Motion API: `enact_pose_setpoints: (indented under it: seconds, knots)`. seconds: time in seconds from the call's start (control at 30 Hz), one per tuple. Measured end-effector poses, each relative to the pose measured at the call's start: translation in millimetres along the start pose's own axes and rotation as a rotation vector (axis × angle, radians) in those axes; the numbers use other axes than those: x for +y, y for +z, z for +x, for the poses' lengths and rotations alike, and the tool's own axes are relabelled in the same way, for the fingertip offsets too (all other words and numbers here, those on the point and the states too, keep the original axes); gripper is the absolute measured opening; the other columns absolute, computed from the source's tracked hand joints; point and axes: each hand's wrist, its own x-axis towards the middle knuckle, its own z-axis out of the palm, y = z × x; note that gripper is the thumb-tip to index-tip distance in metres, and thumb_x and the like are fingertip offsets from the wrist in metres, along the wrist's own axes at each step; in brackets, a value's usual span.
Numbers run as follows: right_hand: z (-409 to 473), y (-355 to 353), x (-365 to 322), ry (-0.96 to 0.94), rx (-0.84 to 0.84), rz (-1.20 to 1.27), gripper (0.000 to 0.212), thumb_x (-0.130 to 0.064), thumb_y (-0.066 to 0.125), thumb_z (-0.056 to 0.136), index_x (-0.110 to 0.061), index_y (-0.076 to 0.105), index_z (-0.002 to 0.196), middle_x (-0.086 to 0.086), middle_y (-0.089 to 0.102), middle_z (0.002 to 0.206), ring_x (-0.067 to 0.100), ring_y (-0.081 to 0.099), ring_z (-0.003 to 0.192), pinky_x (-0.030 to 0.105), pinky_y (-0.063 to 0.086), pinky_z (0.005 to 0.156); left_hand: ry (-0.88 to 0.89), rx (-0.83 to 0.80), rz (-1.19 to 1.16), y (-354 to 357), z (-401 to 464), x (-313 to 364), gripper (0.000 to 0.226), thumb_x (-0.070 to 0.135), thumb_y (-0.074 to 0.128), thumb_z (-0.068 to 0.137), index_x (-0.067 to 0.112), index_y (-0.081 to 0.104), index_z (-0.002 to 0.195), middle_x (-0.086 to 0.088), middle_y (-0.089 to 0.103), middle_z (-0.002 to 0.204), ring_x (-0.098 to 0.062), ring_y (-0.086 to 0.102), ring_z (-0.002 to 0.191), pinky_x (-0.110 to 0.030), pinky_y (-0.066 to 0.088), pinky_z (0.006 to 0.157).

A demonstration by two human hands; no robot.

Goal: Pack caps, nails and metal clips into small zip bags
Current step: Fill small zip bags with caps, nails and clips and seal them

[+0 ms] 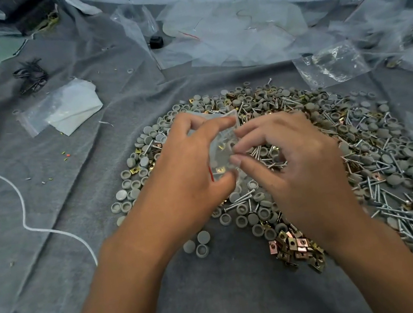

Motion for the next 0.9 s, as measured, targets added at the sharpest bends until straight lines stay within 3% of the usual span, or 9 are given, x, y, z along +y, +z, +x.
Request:
enact_pose_setpoints:
  seconds: [0.17,0.33,0.43,0.5,0.57,0.63,0.73,0.9]
  knots:
    - [1,-6,-2,-0.041,0.089,0.028,0.007,-0.019,0.075,0.092,-0.015,0.071,0.097,-0.005,0.069,0.102,0.013,0.062,0.098,0.014,0.040,0.082,0.004,0.002,0.033,0,-1,-1,0.069,0.034,0.077,0.081,0.039,0.047,0.143,0.021,0.038,0.111,0.019,0.045,0.096,0.003,0.032,0.085]
    - [-1,-4,6,0.036,-0.058,-0.033,0.018,-0.028,0.067,0.095,-0.022,0.069,0.112,-0.010,0.062,0.112,0.010,0.055,0.105,0.014,0.037,0.088,0.033,0.009,0.033,1,-1,5,0.059,0.023,0.072,0.088,0.038,0.050,0.140,0.020,0.041,0.112,0.013,0.050,0.088,-0.003,0.039,0.080]
    - [6,-15,14,0.056,-0.040,0.005,0.033,-0.024,0.058,0.102,-0.026,0.057,0.136,-0.014,0.056,0.128,0.005,0.054,0.114,0.023,0.045,0.091,0.125,0.130,0.116,-4,1,9,0.051,0.008,0.066,0.092,0.036,0.058,0.134,0.023,0.052,0.116,0.008,0.052,0.084,-0.011,0.043,0.080]
    - [11,-23,16,0.076,-0.056,0.079,0.041,-0.024,0.056,0.103,-0.026,0.051,0.144,-0.011,0.056,0.138,0.007,0.054,0.124,0.028,0.050,0.095,0.227,0.278,0.140,-8,0,13,0.039,0.010,0.065,0.094,0.033,0.063,0.124,0.025,0.057,0.107,0.008,0.052,0.085,-0.009,0.039,0.082]
    - [15,-31,14,0.055,-0.029,0.156,0.034,-0.025,0.056,0.104,-0.025,0.057,0.138,-0.010,0.060,0.133,0.010,0.056,0.123,0.032,0.051,0.093,0.278,0.367,0.027,-9,-2,19,0.034,0.015,0.068,0.093,0.036,0.058,0.117,0.021,0.063,0.097,0.002,0.060,0.089,-0.016,0.046,0.080]
    - [16,-40,10,0.012,0.050,0.210,0.018,-0.026,0.060,0.102,-0.025,0.066,0.119,-0.012,0.067,0.116,0.010,0.062,0.109,0.033,0.051,0.087,0.289,0.396,-0.152,-8,-2,24,0.040,0.015,0.074,0.091,0.038,0.052,0.115,0.020,0.068,0.103,-0.006,0.068,0.090,-0.033,0.054,0.078]
    - [13,-53,5,0.004,0.132,0.308,0.010,-0.030,0.065,0.098,-0.037,0.064,0.106,-0.018,0.067,0.097,0.007,0.063,0.091,0.026,0.046,0.082,0.268,0.418,-0.417,-6,0,29,0.040,0.012,0.080,0.085,0.031,0.055,0.109,0.007,0.073,0.104,-0.021,0.067,0.078,-0.045,0.055,0.070]
    - [7,-61,3,0.028,0.144,0.477,0.009,-0.037,0.065,0.098,-0.039,0.067,0.107,-0.009,0.070,0.089,0.014,0.065,0.082,0.025,0.047,0.076,0.146,0.288,-0.870,-9,3,34,0.018,0.023,0.084,0.075,0.025,0.072,0.089,0.007,0.074,0.084,-0.004,0.066,0.074,-0.017,0.053,0.067]
